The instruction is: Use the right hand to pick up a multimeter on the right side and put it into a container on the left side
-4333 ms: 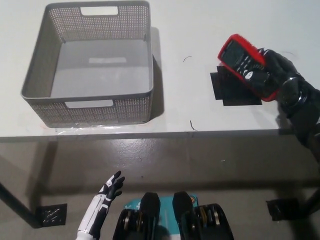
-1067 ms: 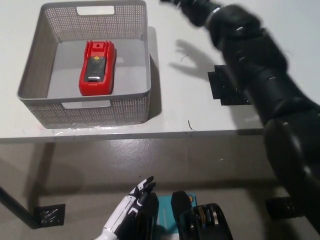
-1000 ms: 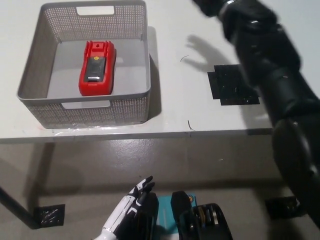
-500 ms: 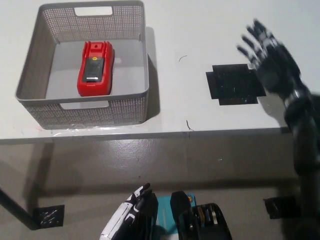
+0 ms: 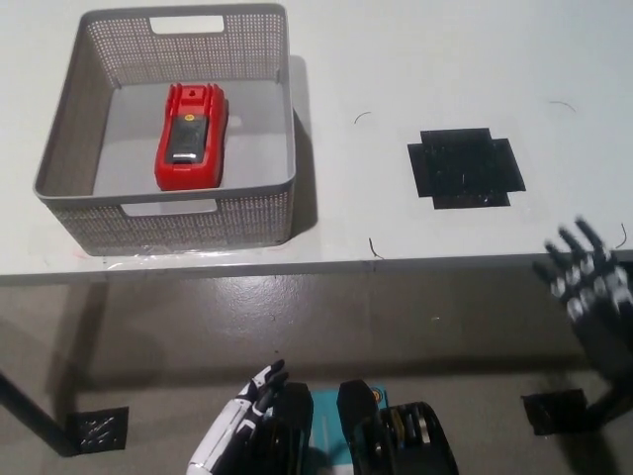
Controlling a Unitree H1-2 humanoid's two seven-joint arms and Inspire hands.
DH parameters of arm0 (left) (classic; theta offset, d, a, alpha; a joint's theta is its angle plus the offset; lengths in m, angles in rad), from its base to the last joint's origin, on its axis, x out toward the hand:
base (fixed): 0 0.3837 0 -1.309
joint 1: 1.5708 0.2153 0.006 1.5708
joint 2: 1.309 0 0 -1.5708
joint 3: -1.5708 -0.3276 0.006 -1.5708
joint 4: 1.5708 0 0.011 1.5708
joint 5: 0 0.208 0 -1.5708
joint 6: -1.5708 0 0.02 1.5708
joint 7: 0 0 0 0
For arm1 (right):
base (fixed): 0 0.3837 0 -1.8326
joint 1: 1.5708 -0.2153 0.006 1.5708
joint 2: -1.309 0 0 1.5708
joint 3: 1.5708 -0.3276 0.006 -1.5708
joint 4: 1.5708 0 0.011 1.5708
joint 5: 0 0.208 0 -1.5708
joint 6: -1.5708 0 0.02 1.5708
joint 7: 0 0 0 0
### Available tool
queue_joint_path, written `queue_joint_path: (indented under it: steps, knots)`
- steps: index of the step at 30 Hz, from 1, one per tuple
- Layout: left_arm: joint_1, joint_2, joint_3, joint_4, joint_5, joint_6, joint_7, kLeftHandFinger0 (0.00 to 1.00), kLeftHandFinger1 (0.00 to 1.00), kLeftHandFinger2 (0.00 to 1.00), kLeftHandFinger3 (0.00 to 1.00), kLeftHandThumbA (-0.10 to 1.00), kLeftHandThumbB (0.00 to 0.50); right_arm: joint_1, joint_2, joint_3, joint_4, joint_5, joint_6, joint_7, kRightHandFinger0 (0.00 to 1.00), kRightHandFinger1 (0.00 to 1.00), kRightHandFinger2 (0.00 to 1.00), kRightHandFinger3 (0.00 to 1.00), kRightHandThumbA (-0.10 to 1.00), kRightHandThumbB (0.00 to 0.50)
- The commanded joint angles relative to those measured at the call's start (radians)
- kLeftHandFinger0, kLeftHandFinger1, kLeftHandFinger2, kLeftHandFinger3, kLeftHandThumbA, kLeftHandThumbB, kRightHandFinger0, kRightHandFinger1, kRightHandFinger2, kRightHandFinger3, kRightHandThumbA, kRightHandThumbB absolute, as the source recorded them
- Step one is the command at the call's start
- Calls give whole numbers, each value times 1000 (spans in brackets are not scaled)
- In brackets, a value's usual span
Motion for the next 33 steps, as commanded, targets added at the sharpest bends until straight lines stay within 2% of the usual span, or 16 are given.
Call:
queue_joint_path:
  steps: [1, 5, 7, 9, 11, 12, 14, 16, 19, 20, 21, 22, 28, 29, 32, 33]
  knots:
    - [-3, -10, 38, -17, -40, -34, 28, 1000, 1000, 1000, 1000, 1000, 437, 123, 3, 52, -110, 157, -19, 208, 1000, 1000, 1000, 1000, 1000, 470]
    - [-10, -12, 57, -16, -47, -25, 23, 1000, 1000, 1000, 1000, 1000, 449, 167, 7, 91, -87, 113, -48, 178, 1000, 1000, 1000, 1000, 975, 500]
    - [-7, -15, 66, -25, -42, -18, 26, 1000, 1000, 1000, 1000, 1000, 441, 193, -9, 150, -68, -18, -155, 171, 1000, 1000, 1000, 1000, 1000, 496]
    - [-9, -20, 74, -31, -36, -15, 29, 1000, 1000, 1000, 1000, 1000, 452, 204, -28, 210, -57, -157, -246, 129, 1000, 1000, 1000, 1000, 980, 499]
    - [-13, -23, 83, -28, -23, -21, 45, 1000, 1000, 1000, 1000, 1000, 444, 202, -57, 280, -37, -316, -353, 91, 1000, 1000, 1000, 1000, 987, 392]
    - [-14, -22, 87, -26, -2, -27, 63, 1000, 1000, 1000, 1000, 1000, 438, 199, -70, 313, -19, -394, -415, 79, 1000, 1000, 1000, 1000, 1000, 379]
    - [-13, -19, 97, -28, 4, -25, 73, 1000, 1000, 1000, 1000, 1000, 452, 188, -83, 358, -1, -476, -436, 41, 1000, 1000, 1000, 1000, 987, 447]
    - [-12, -20, 103, -20, 18, -43, 89, 1000, 1000, 1000, 1000, 1000, 438, 180, -96, 387, 18, -539, -452, 9, 1000, 1000, 1000, 1000, 1000, 451]
    - [-6, -23, 111, -13, 37, -52, 113, 1000, 1000, 1000, 1000, 1000, 442, 170, -115, 421, 71, -612, -493, -34, 1000, 1000, 1000, 1000, 1000, 438]
    - [-5, -25, 113, -15, 38, -49, 116, 1000, 1000, 1000, 1000, 1000, 452, 168, -117, 427, 78, -624, -495, -45, 1000, 1000, 1000, 1000, 1000, 448]
    - [-5, -25, 113, -14, 39, -52, 117, 1000, 1000, 1000, 1000, 1000, 442, 167, -122, 437, 82, -648, -494, -64, 1000, 1000, 1000, 1000, 1000, 463]
    - [-4, -24, 113, -12, 39, -61, 117, 1000, 1000, 1000, 1000, 1000, 438, 167, -127, 450, 87, -683, -497, -87, 1000, 1000, 1000, 1000, 1000, 458]
    - [7, -35, 115, -26, 17, -37, 110, 1000, 1000, 1000, 1000, 1000, 467, 145, -119, 500, 84, -739, -478, -137, 1000, 1000, 1000, 1000, 1000, 467]
    - [5, -34, 113, -20, 23, -48, 113, 1000, 1000, 1000, 1000, 1000, 454, 140, -119, 507, 88, -744, -480, -143, 1000, 1000, 1000, 1000, 1000, 466]
    - [4, -33, 114, -24, 19, -50, 107, 1000, 1000, 1000, 1000, 1000, 456, 135, -122, 525, 96, -767, -494, -155, 1000, 1000, 1000, 1000, 1000, 454]
    - [2, -34, 115, -30, 11, -41, 99, 1000, 1000, 1000, 1000, 1000, 471, 132, -128, 528, 107, -767, -494, -158, 1000, 1000, 1000, 1000, 1000, 470]
